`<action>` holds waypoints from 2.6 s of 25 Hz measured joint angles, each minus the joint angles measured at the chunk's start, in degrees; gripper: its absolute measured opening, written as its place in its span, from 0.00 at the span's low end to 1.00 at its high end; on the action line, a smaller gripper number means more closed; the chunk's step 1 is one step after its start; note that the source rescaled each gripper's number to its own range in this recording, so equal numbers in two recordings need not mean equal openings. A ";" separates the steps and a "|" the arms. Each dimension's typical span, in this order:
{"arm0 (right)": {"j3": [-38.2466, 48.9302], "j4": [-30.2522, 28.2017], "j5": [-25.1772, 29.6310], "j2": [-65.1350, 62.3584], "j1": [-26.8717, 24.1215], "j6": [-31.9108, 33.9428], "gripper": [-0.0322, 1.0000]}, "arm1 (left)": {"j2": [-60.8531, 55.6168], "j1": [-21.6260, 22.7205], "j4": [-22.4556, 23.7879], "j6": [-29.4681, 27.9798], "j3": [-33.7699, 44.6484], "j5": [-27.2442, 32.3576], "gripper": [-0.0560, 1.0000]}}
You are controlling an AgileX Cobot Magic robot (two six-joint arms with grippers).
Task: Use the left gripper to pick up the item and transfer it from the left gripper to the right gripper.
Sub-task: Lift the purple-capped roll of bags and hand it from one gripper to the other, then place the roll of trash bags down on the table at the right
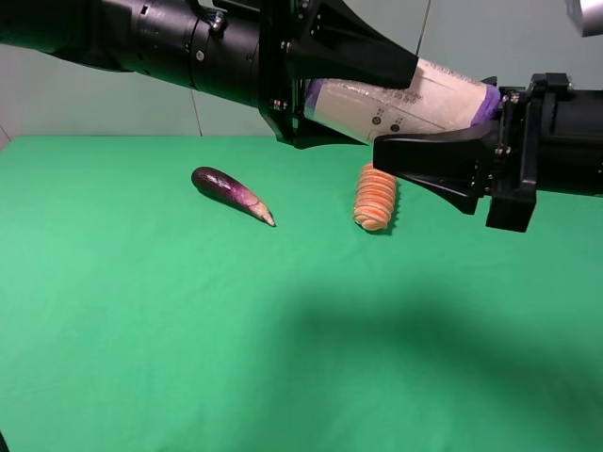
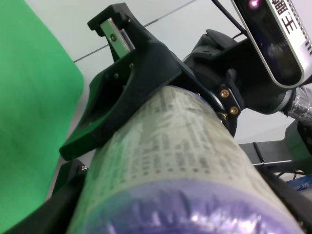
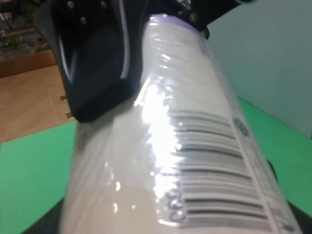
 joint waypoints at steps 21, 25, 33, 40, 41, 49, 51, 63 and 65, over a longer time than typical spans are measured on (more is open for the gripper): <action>0.00 -0.81 -0.89 0.00 0.00 -0.83 0.05 | -0.05 0.00 -0.90 -4.25 -0.05 0.00 1.00; 0.00 -0.81 -0.89 0.00 0.00 -0.83 0.05 | -0.11 0.89 0.29 -4.25 -0.05 0.00 1.00; 0.00 -0.81 -0.89 0.00 0.00 -0.83 0.05 | -1.51 6.93 2.91 -4.38 -0.05 0.05 1.00; 0.00 -0.81 -0.89 0.00 0.00 -0.83 0.05 | -4.32 11.72 8.41 -5.57 -0.05 0.10 1.00; 0.00 -0.81 -0.89 0.00 0.00 -0.83 0.05 | -4.77 12.27 9.28 -5.70 -0.05 0.16 1.00; 0.00 -0.81 -0.89 0.00 0.00 -0.83 0.04 | -7.93 16.27 16.09 -7.47 -0.05 0.21 1.00; 0.00 -0.81 -0.89 0.00 0.00 -0.83 0.04 | -8.91 17.41 17.46 -7.57 -0.05 0.21 1.00; 0.00 -0.81 -0.89 0.00 0.00 -0.83 0.04 | -17.53 24.71 35.37 -15.22 -0.05 0.14 1.00; 0.00 -0.81 -0.89 0.00 0.00 -0.83 0.04 | -19.21 24.76 39.37 -16.89 -0.05 -0.93 1.00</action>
